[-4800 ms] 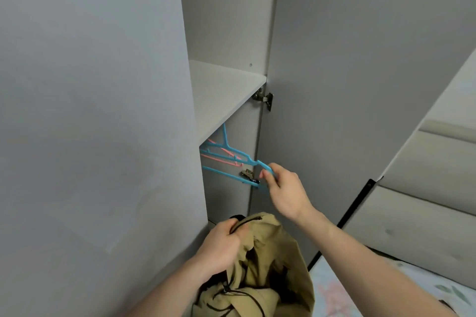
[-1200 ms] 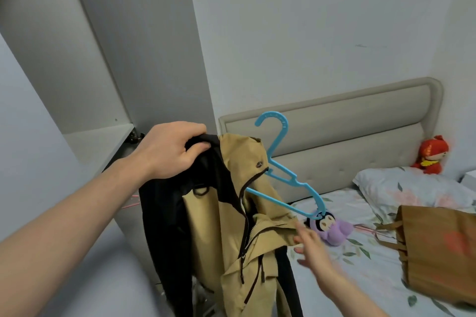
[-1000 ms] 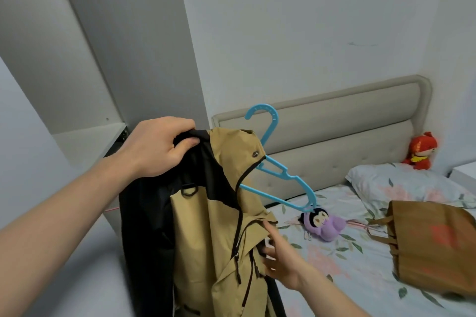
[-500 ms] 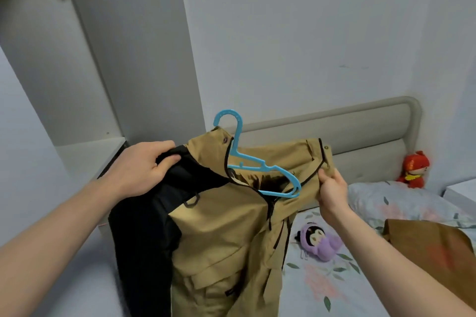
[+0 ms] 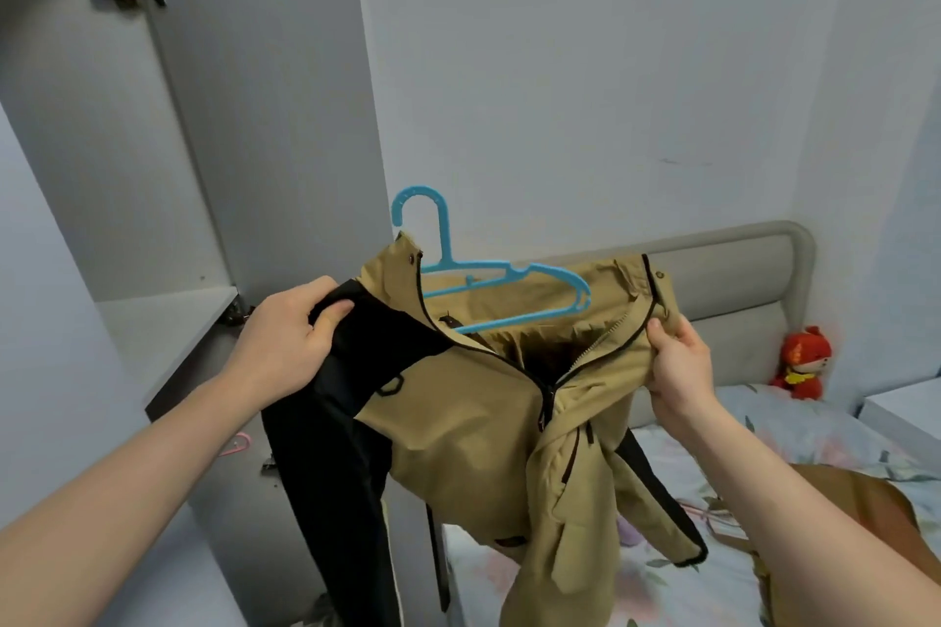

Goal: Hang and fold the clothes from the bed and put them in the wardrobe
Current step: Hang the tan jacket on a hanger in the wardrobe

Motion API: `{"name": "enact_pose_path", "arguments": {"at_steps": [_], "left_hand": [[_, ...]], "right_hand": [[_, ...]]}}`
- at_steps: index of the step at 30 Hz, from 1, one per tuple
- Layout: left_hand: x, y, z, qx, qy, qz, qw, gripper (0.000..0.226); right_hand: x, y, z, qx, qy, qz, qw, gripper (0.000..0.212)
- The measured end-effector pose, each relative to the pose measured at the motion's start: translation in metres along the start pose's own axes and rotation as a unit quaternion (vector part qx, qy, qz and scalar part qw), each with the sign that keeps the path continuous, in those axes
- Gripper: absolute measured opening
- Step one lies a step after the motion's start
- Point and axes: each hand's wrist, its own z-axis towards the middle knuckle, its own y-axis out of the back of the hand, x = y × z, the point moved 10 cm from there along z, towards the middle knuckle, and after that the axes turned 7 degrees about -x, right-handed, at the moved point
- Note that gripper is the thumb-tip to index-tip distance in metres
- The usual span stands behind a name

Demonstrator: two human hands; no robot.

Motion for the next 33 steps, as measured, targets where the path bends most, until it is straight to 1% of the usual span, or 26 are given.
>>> {"name": "enact_pose_path", "arguments": {"at_steps": [4, 8, 9, 11, 13, 14, 15, 16, 17, 18, 19, 20, 21, 22, 24, 25, 26, 29, 30, 31, 32, 33], "left_hand": [[-0.001, -0.014, -0.004, 0.056, -0.034, 0.057, 0.996, 0.031], [0.001, -0.032, -0.016, 0.11, -0.07, 0.11, 0.985, 0.023], [0.004, -0.036, -0.019, 0.116, -0.069, 0.128, 0.983, 0.022], [0.013, -0.042, -0.023, 0.113, -0.038, 0.151, 0.981, 0.023], [0.026, -0.046, -0.026, 0.102, 0.015, 0.148, 0.984, 0.026], [0.033, -0.046, -0.027, 0.095, 0.044, 0.134, 0.985, 0.026], [0.038, -0.046, -0.028, 0.085, 0.071, 0.114, 0.987, 0.025], [0.041, -0.044, -0.029, 0.073, 0.088, 0.094, 0.989, 0.024], [0.04, -0.041, -0.03, 0.059, 0.095, 0.076, 0.991, 0.022], [0.035, -0.039, -0.03, 0.048, 0.094, 0.061, 0.993, 0.02], [0.028, -0.038, -0.03, 0.042, 0.086, 0.05, 0.994, 0.019], [0.02, -0.037, -0.03, 0.039, 0.073, 0.044, 0.996, 0.018], [0.011, -0.036, -0.03, 0.039, 0.057, 0.043, 0.997, 0.017], [0.004, -0.035, -0.03, 0.039, 0.043, 0.046, 0.997, 0.016], [-0.002, -0.032, -0.03, 0.041, 0.025, 0.055, 0.997, 0.014], [-0.002, -0.03, -0.028, 0.043, 0.02, 0.055, 0.997, 0.014], [-0.002, -0.028, -0.027, 0.047, 0.014, 0.055, 0.997, 0.014], [-0.003, -0.023, -0.025, 0.061, -0.008, 0.069, 0.996, 0.016], [-0.005, -0.023, -0.025, 0.066, -0.017, 0.076, 0.995, 0.016], [-0.007, -0.024, -0.025, 0.07, -0.026, 0.082, 0.994, 0.016], [-0.01, -0.025, -0.025, 0.074, -0.035, 0.087, 0.993, 0.017], [-0.013, -0.025, -0.025, 0.077, -0.042, 0.09, 0.992, 0.018]], "right_hand": [[0.002, -0.002, -0.001, -0.005, 0.003, -0.014, 1.0, 0.024], [0.017, -0.015, -0.01, 0.009, 0.019, -0.027, 0.999, 0.022], [0.023, -0.023, -0.017, 0.023, 0.026, -0.031, 0.999, 0.022], [0.037, -0.046, -0.036, 0.074, 0.054, -0.043, 0.995, 0.021], [0.051, -0.079, -0.074, 0.172, 0.09, -0.047, 0.98, 0.019], [0.054, -0.097, -0.099, 0.241, 0.101, -0.052, 0.964, 0.019], [0.051, -0.113, -0.126, 0.318, 0.101, -0.07, 0.94, 0.019], [0.043, -0.127, -0.155, 0.396, 0.094, -0.112, 0.906, 0.019], [0.03, -0.135, -0.182, 0.468, 0.089, -0.179, 0.861, 0.017], [0.015, -0.137, -0.201, 0.524, 0.084, -0.255, 0.809, 0.014], [0.0, -0.134, -0.211, 0.555, 0.083, -0.327, 0.76, 0.017], [-0.011, -0.129, -0.212, 0.569, 0.09, -0.381, 0.723, 0.02], [-0.015, -0.124, -0.21, 0.572, 0.099, -0.411, 0.703, 0.022], [-0.013, -0.12, -0.205, 0.566, 0.102, -0.419, 0.702, 0.024], [0.002, -0.11, -0.182, 0.527, 0.098, -0.419, 0.733, 0.024], [0.012, -0.104, -0.165, 0.494, 0.109, -0.426, 0.75, 0.023], [0.025, -0.097, -0.145, 0.449, 0.132, -0.434, 0.77, 0.021], [0.063, -0.076, -0.081, 0.284, 0.212, -0.439, 0.826, 0.021], [0.068, -0.073, -0.069, 0.256, 0.228, -0.428, 0.836, 0.019], [0.064, -0.074, -0.063, 0.255, 0.231, -0.425, 0.837, 0.017], [0.052, -0.079, -0.06, 0.275, 0.223, -0.439, 0.826, 0.023], [0.034, -0.084, -0.06, 0.307, 0.206, -0.463, 0.805, 0.033]]}}
